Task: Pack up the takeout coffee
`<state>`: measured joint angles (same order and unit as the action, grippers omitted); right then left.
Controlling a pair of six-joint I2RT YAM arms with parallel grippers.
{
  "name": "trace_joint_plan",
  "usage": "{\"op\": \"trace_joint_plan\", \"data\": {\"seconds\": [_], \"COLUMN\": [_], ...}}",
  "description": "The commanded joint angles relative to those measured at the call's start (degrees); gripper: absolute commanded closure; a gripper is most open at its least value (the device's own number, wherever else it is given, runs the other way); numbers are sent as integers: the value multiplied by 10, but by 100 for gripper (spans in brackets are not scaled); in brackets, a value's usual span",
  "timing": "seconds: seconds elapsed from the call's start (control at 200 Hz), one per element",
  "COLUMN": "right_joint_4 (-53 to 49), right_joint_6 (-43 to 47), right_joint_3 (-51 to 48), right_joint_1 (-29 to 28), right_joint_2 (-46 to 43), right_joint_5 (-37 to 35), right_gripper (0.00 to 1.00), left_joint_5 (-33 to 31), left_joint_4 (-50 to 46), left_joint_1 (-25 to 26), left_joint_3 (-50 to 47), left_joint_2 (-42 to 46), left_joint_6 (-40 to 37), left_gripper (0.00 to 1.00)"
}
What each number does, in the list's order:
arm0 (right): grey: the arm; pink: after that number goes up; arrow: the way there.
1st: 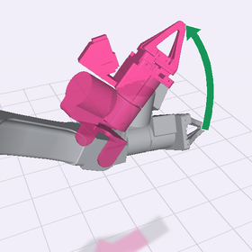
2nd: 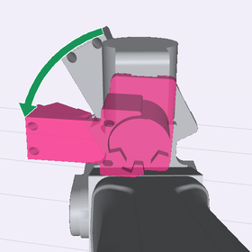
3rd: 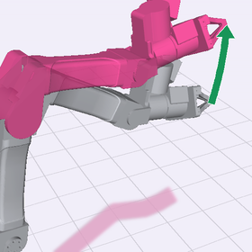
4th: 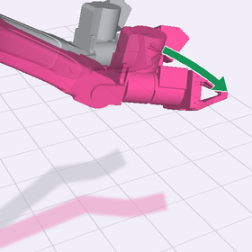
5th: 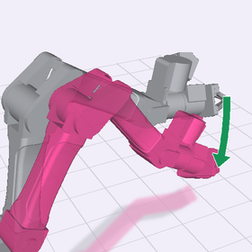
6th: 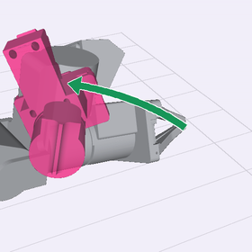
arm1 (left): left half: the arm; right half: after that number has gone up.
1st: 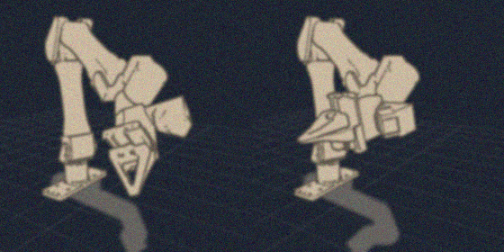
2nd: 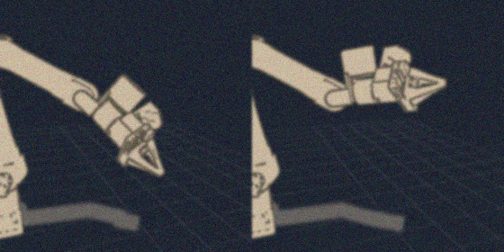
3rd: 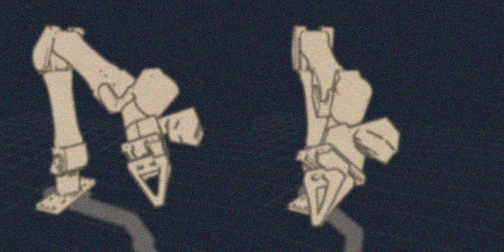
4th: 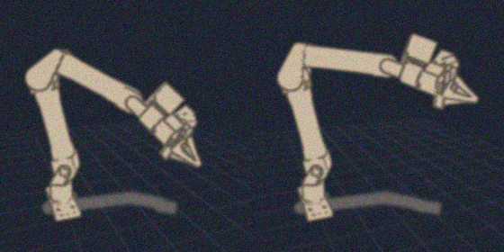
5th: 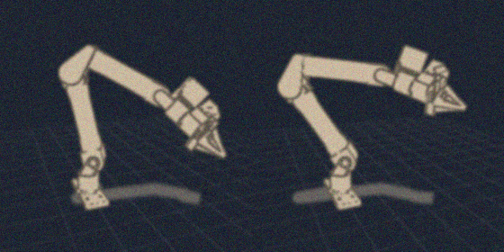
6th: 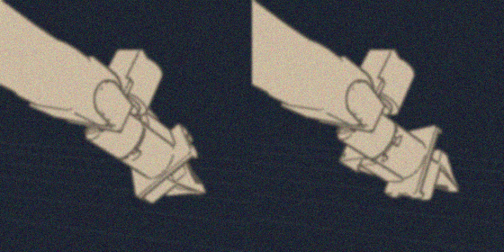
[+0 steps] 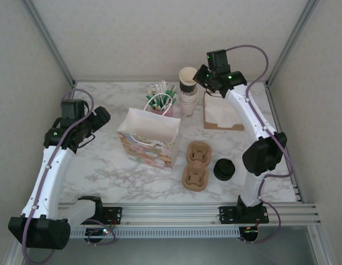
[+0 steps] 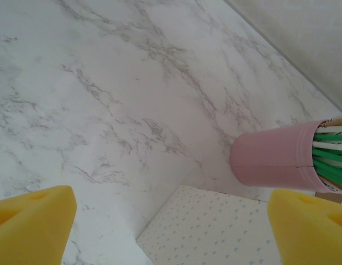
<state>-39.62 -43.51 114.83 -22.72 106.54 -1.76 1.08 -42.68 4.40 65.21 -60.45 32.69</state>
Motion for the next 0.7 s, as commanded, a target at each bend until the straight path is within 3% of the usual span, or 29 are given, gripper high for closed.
{"op": "trace_joint_plan", "data": {"seconds": [0.0,0.32,0.566,0.696], "right_joint_4": [8,-66,-65,-73], "right_joint_6": [-3,48,57,36], "right_joint_3": [30,-12,-256,-370], "right_joint_1": [-5,-4,-2,1], "right_joint_2": [-41,-198,-408,-479], "right_joint_5": [5,-62,-167,-200], "right_gripper": [100,100,100,100], "left_joint_5": [-12,-31,-36,-48], "left_joint_4": [-5,-1,20,12], "left_joint_1": [3,3,3,3], "left_joint_3": [-9,-11,-31,-36], "left_joint_2": [14,23,26,22], "left_joint_6": [11,8,4,-18], "left_gripper": [10,11,10,8]}}
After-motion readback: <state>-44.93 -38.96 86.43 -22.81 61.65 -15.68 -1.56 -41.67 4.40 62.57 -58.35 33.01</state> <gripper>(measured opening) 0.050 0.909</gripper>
